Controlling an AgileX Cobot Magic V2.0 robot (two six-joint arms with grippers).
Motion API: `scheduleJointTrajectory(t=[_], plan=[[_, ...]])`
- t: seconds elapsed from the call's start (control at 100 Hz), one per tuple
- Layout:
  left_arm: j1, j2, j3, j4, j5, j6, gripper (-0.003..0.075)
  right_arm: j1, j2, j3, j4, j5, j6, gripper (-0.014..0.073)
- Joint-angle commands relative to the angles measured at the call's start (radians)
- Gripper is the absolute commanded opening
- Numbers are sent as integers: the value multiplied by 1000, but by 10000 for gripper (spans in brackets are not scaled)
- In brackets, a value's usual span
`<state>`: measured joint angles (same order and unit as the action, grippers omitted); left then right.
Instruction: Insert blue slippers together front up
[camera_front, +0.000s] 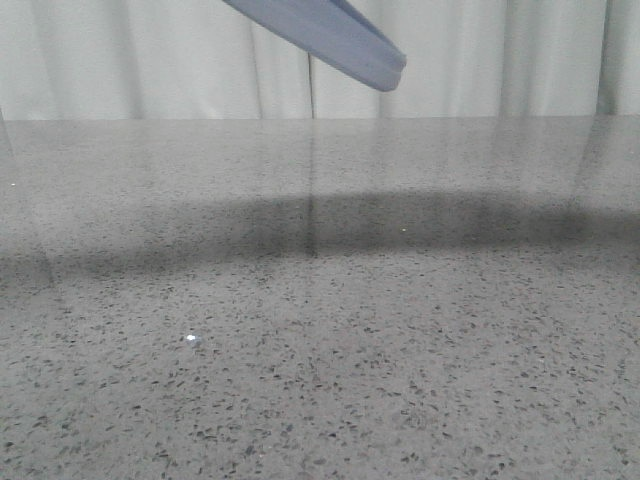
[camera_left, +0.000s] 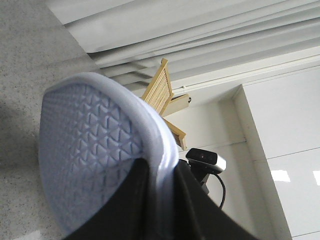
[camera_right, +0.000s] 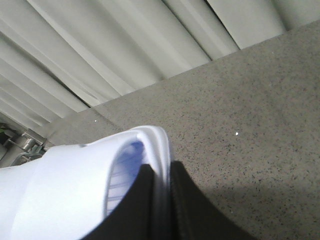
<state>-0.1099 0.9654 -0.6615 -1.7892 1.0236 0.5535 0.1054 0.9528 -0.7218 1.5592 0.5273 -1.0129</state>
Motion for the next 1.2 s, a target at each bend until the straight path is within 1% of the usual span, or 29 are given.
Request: scheduleJointTrajectory(t=[0.0,0.12,0.23,0.3,0.39,0.46,0.51,0.58,0.63,0.68,0.79,0.91,1.19], plan=[[-26,-10,-24,-45,151,-10,27,17,-8,-36,110,226,-44,-107],[-26,-10,-24,-43,145,1,27,17,-8,-36,101,169,-51,-106],[-26,-10,-24,-33,124,1,27,17,-8,-36,48,100,-51,-104],[-26,-10,-24,-26,107,1,27,17,-8,-36,5,79,-51,-71],[-26,-10,-24,-21,84,1,27,17,-8,-36,-25,68,-51,27],[-26,-10,-24,-21,70,1,26,17,-8,-36,-27,56,-51,145],[-26,-10,-24,-21,60,1,27,17,-8,-36,-27,46,-51,246],[-26,-10,-24,-20,44,1,26,17,-8,-36,-27,31,-51,354],[-26,-10,-24,-20,25,1,26,17,-8,-36,-27,25,-51,408],[-26,-10,-24,-13,2,1,26,17,-8,-36,-27,21,-51,439],[-26,-10,-24,14,-54,-3,26,17,-14,-36,-36,21,-51,447],[-26,-8,-24,40,-95,-10,26,17,-49,-36,-72,-16,-51,447],[-26,-8,-24,62,-134,-10,26,17,-169,-36,-184,-216,-51,447]])
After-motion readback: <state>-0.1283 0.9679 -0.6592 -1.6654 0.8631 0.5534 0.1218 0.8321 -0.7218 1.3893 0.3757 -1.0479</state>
